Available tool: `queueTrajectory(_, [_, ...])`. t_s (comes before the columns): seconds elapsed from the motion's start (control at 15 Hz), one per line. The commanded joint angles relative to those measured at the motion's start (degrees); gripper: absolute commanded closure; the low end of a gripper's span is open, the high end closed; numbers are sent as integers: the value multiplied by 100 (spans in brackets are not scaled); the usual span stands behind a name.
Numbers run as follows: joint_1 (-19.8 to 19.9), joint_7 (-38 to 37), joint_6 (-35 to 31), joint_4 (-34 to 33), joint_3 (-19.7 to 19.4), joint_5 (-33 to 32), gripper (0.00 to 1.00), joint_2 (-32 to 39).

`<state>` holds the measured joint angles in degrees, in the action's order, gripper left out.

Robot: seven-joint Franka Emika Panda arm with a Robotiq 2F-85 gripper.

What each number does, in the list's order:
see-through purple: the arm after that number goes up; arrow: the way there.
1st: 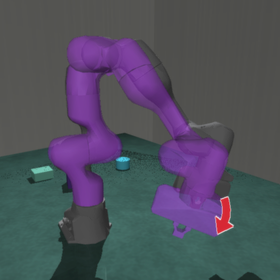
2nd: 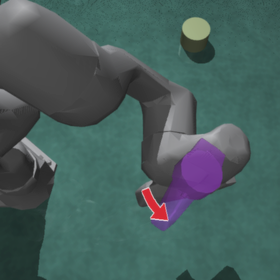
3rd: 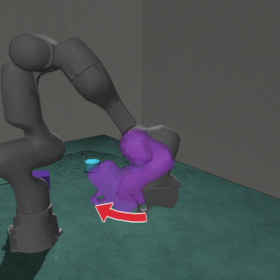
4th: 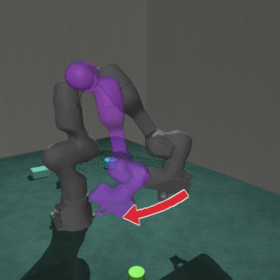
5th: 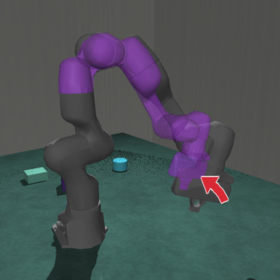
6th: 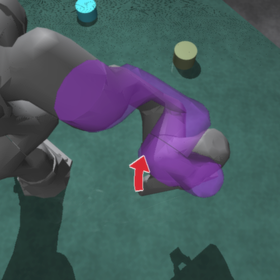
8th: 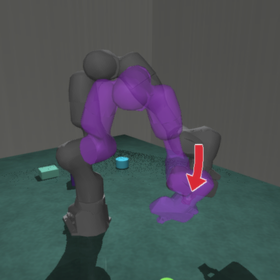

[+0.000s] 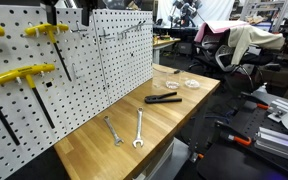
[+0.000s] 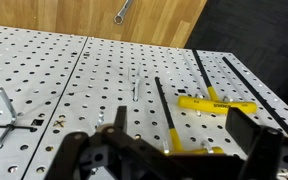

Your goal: Remove the yellow object hanging on white stand on the right and put it on the table

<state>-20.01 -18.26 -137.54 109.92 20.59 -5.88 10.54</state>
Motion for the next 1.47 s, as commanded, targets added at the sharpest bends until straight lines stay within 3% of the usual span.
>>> queueTrajectory(0.0, [-129, 20, -6, -24, -123, 48, 0, 16])
queueTrajectory(0.53, [-521, -325, -129, -231, -260, -497, 0, 432])
queueTrajectory(1.0, [-807, -983, -424, -579, -648, -1075, 0, 832])
queueTrajectory(1.4, [-1000, -1280, -494, -695, -888, -1118, 0, 1059])
